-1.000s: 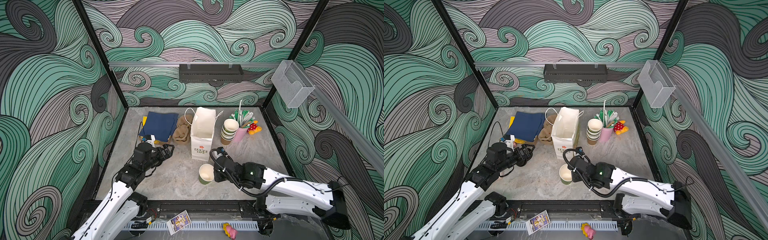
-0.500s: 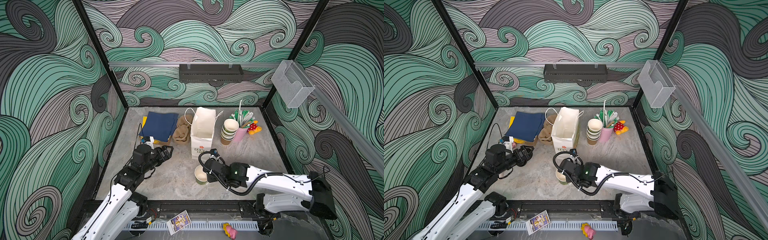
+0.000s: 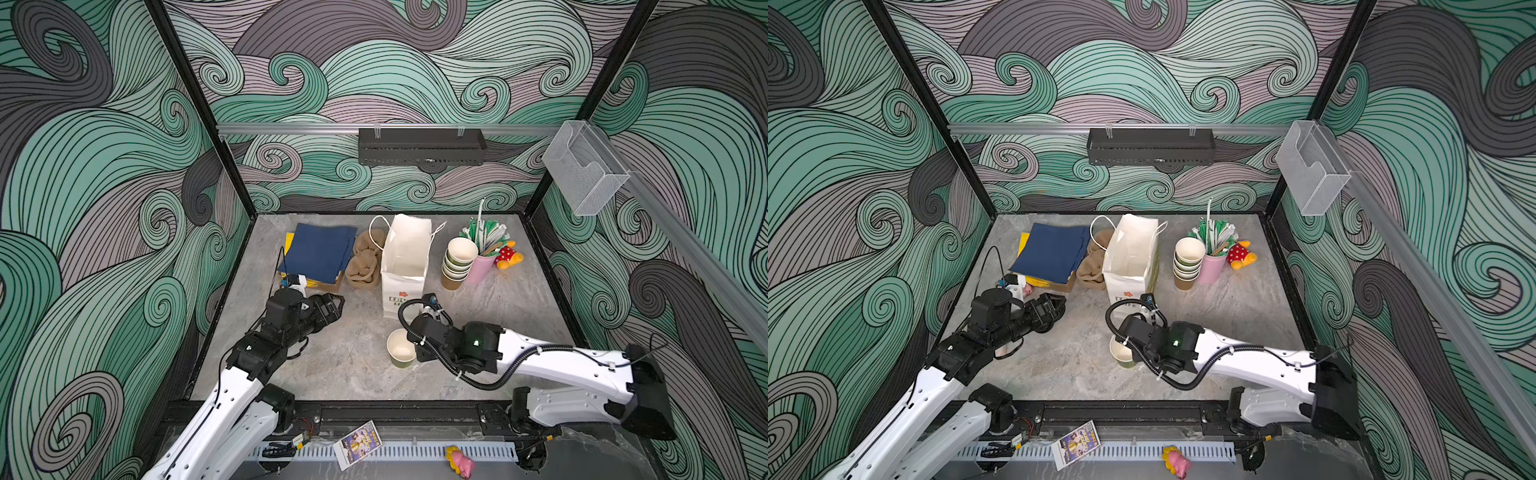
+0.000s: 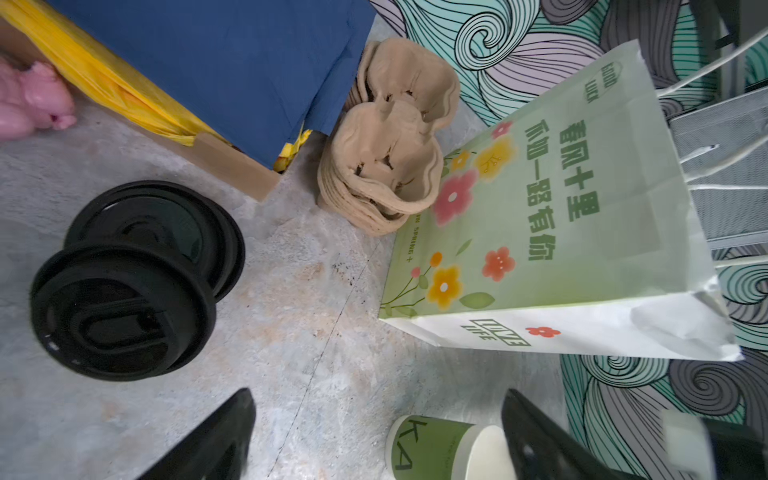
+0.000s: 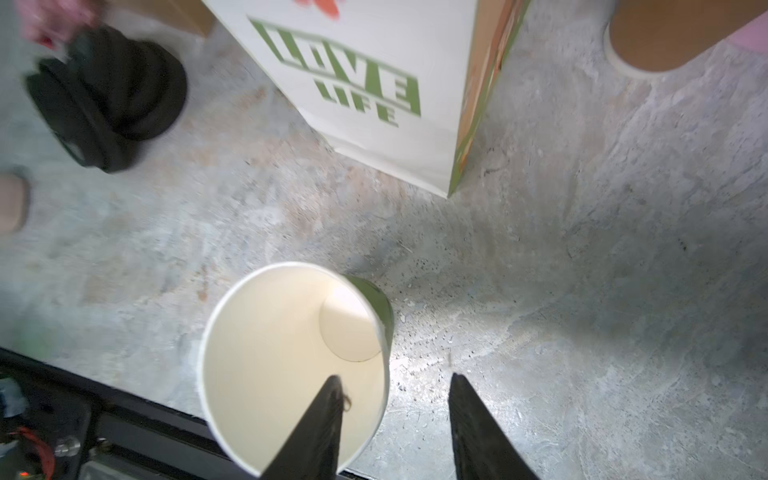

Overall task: Pack the takeout coffee
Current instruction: 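Grasp a black lid with the left gripper while the right gripper withdraws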

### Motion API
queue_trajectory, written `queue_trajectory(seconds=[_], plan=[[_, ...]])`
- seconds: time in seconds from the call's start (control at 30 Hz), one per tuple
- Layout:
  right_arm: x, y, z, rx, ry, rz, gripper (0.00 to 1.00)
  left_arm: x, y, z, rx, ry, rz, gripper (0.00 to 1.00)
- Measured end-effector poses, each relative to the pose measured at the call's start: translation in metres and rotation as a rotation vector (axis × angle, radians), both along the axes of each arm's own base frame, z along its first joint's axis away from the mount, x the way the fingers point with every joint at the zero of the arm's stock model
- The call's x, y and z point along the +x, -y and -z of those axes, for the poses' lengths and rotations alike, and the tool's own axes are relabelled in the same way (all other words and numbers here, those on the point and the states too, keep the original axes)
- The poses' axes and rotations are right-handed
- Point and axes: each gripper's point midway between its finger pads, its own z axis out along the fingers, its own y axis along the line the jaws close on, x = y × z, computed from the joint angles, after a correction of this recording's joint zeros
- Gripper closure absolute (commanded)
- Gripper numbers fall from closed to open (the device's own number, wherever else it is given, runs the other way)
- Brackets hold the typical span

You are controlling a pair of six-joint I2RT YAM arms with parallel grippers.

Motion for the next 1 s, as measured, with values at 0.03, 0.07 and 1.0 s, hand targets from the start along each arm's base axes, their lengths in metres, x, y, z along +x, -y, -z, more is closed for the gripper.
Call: queue_trajectory(seconds=[0.03,0.07,1.0], plan=[[0.001,0.003,-0.013,0.032,0.025,0.001,0.53,0.000,-0.005,-0.001,0.023,-0.013,-0.019,0.05],[0.001,0.006,-0.023,0.058,0.047,0.003,0.52,-0.001,-0.010,-0.001,0.047,-0.027,-0.037,0.05],[-0.001,0.046,-0.032,0.108,0.132,0.032,0.50,0.007,-0.079,0.109,0.031,-0.317,-0.383,0.12]])
